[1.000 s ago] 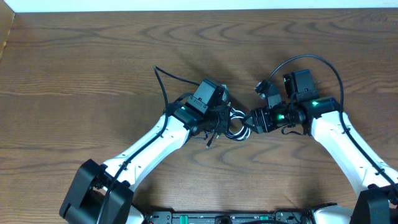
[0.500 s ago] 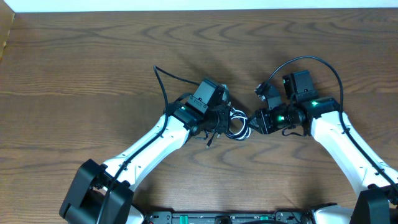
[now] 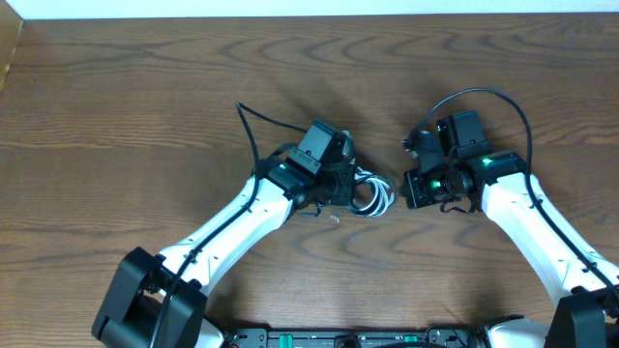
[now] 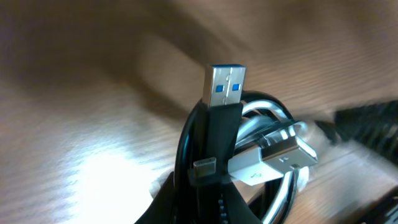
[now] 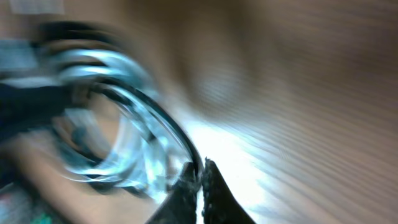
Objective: Untangle cables
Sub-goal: 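Grasp the black and white cable bundle with both grippers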
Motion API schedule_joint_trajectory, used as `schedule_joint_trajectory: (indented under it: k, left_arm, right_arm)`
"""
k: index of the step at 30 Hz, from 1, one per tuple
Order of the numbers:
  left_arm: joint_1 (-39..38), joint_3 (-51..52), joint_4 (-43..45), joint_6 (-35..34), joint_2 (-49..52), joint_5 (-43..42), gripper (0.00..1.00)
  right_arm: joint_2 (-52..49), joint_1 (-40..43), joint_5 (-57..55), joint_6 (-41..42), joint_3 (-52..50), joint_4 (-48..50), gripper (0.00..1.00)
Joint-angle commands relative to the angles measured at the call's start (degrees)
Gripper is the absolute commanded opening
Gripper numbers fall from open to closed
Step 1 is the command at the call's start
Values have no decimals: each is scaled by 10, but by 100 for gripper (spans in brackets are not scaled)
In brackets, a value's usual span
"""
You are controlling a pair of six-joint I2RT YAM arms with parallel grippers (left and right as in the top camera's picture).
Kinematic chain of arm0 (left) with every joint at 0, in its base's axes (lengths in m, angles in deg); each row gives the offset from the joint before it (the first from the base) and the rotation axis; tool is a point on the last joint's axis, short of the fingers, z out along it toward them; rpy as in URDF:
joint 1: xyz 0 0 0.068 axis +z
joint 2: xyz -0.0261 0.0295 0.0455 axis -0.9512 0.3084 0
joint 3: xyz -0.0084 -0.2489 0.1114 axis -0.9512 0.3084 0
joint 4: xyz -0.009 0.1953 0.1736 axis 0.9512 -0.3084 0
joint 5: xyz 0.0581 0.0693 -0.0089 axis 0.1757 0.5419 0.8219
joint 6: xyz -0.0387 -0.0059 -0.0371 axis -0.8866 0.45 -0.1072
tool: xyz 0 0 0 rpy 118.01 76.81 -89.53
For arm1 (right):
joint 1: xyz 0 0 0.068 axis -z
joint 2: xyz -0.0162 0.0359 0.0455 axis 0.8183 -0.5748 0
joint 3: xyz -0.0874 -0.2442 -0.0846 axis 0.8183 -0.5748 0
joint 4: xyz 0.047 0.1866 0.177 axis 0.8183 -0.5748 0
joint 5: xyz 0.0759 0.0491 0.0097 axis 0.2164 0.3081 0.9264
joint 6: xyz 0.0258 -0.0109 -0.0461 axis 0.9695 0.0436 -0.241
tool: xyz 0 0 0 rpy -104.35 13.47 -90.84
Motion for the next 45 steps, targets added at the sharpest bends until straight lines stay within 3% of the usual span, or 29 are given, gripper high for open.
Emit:
schedule_joint_trajectory:
  k: [1, 6, 8, 11, 14, 18, 22, 33, 41, 45]
  left_arm:
    - [26, -5, -29, 12, -4, -5, 7]
    - [30, -5, -38, 12, -4, -5, 8]
    - [29, -5, -38, 12, -4, -5, 8]
    - [29, -5, -38, 27, -4, -5, 8]
    - [29, -5, -41, 27, -4, -5, 8]
    - [28, -5, -43, 27, -4, -16, 8]
    - [19, -5, -42, 68, -4, -77, 7]
    - [19, -6, -40, 122, -6, -130, 7]
    - [19, -6, -22, 122, -6, -130, 7]
    - [20, -6, -19, 122, -6, -130, 7]
  right_arm:
    - [-9, 3, -303, 187, 2, -30, 1]
    - [-11, 3, -263, 196, 0, -25, 1]
    - [-11, 2, -158, 148, 0, 3, 9]
    - [-11, 2, 78, -28, 0, 35, 44]
    - [-11, 2, 249, -129, 0, 41, 54]
    - [-11, 2, 277, -133, 0, 55, 54]
    - [-11, 2, 257, -132, 0, 58, 56]
    - [-14, 2, 218, -132, -1, 39, 51]
    - [-15, 2, 217, -132, -1, 20, 27]
    - [-15, 2, 216, -133, -1, 8, 22]
